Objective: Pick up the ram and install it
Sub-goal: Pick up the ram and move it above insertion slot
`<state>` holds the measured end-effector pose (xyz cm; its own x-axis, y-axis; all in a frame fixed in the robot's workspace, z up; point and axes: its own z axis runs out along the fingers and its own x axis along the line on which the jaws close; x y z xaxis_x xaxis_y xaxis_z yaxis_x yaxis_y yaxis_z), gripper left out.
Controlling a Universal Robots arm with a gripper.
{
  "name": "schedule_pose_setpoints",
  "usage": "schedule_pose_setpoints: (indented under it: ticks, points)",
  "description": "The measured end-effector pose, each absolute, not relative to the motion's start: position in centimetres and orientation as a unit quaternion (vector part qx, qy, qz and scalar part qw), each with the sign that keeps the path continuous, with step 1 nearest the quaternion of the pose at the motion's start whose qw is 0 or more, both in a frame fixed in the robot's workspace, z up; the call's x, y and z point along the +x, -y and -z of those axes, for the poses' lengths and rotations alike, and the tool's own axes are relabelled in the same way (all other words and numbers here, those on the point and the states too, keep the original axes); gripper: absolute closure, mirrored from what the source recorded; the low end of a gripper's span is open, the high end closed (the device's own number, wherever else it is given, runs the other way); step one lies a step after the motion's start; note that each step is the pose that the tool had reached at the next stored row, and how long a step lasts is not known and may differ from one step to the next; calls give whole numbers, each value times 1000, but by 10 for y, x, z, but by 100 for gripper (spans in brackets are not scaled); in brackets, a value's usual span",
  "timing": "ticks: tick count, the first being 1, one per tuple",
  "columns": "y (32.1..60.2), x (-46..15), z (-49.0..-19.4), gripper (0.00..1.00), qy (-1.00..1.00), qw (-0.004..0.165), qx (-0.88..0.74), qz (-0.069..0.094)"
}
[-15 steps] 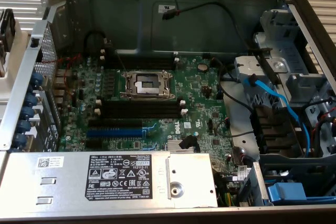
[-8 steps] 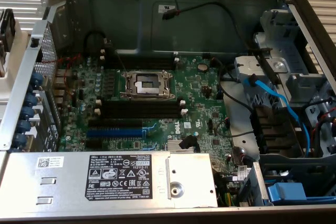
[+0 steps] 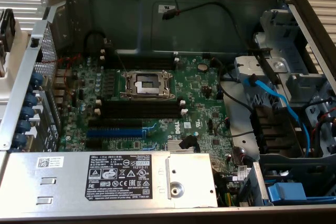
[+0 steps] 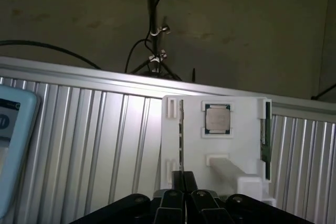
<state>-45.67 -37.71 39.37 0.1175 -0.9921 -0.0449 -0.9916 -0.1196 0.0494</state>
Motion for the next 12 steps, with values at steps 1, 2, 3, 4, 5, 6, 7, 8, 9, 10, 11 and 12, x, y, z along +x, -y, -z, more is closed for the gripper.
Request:
schedule_pose_setpoints:
  ticks: [1,2,3,4,5,6,7,8,9,10,11,12]
  points:
    - [378,-455,-396,88,663,4,747,33]
    - [380,-452,-399,88,663,4,747,34]
    - [382,-450,-402,88,663,4,747,34]
    - [383,-448,-405,88,663,4,747,34]
    - [385,-445,-408,88,663,5,747,34]
    - [387,-443,-411,88,663,5,747,35]
    - [389,-441,-413,88,663,5,747,35]
    - [391,-439,-415,88,663,5,747,35]
    - [392,-437,-417,88,663,5,747,35]
    - [394,-435,-418,88,663,5,747,35]
    - [395,-434,-419,88,663,5,747,35]
    - [396,-432,-420,88,663,6,747,35]
